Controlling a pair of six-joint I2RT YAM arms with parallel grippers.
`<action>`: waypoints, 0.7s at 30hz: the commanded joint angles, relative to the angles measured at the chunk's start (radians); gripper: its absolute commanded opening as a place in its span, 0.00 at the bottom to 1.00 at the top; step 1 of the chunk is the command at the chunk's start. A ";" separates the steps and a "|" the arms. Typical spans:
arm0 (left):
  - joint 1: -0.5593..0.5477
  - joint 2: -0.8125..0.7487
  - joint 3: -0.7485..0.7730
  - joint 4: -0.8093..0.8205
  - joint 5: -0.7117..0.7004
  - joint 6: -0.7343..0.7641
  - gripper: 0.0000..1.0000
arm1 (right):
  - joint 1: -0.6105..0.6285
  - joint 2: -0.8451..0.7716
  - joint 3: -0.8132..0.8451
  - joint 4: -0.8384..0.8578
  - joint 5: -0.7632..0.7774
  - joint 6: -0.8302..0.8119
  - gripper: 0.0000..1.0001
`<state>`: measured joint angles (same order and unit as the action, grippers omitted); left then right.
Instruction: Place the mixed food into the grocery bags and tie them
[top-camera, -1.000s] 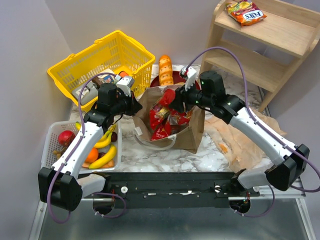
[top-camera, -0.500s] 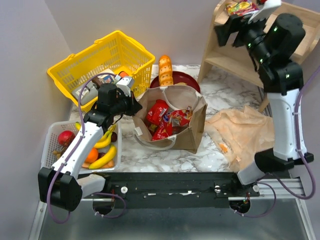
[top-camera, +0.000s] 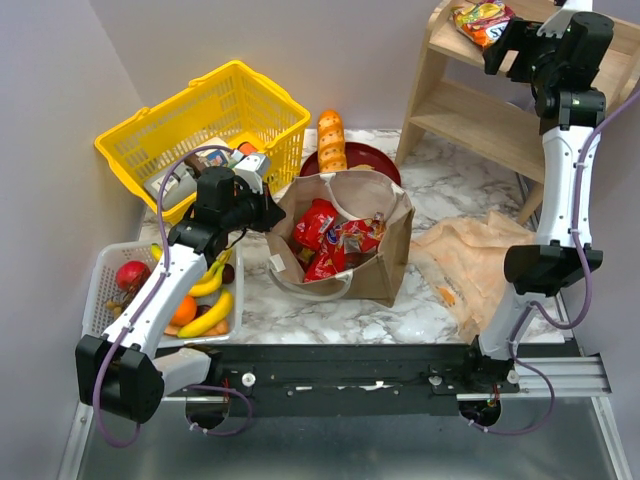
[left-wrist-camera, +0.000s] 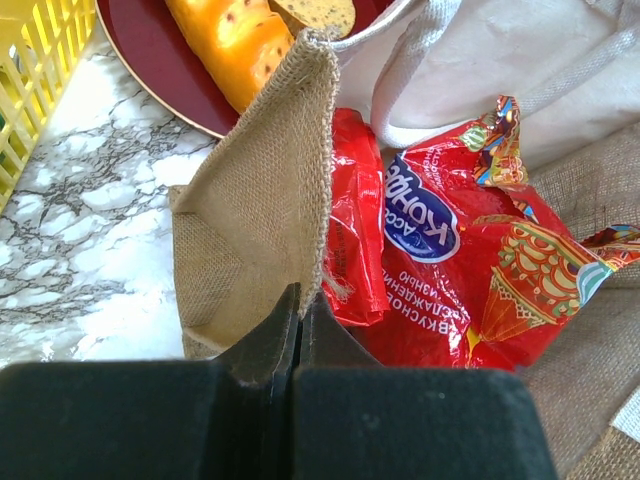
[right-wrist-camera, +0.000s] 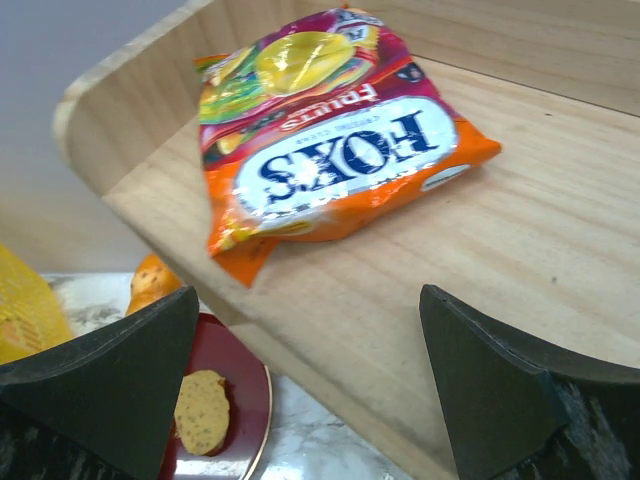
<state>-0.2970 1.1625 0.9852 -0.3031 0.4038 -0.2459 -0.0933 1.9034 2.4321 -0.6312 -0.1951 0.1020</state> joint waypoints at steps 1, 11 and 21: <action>-0.005 -0.021 0.003 -0.037 -0.029 0.022 0.00 | -0.028 0.029 0.041 0.070 -0.044 0.022 1.00; -0.005 -0.012 0.001 -0.037 -0.036 0.023 0.00 | -0.029 0.132 0.039 0.151 -0.175 0.100 1.00; -0.005 -0.004 0.003 -0.039 -0.040 0.026 0.00 | -0.013 0.177 0.036 0.248 -0.092 0.166 0.97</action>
<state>-0.2974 1.1603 0.9852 -0.3073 0.3927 -0.2382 -0.1188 2.0266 2.4554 -0.4221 -0.3248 0.2092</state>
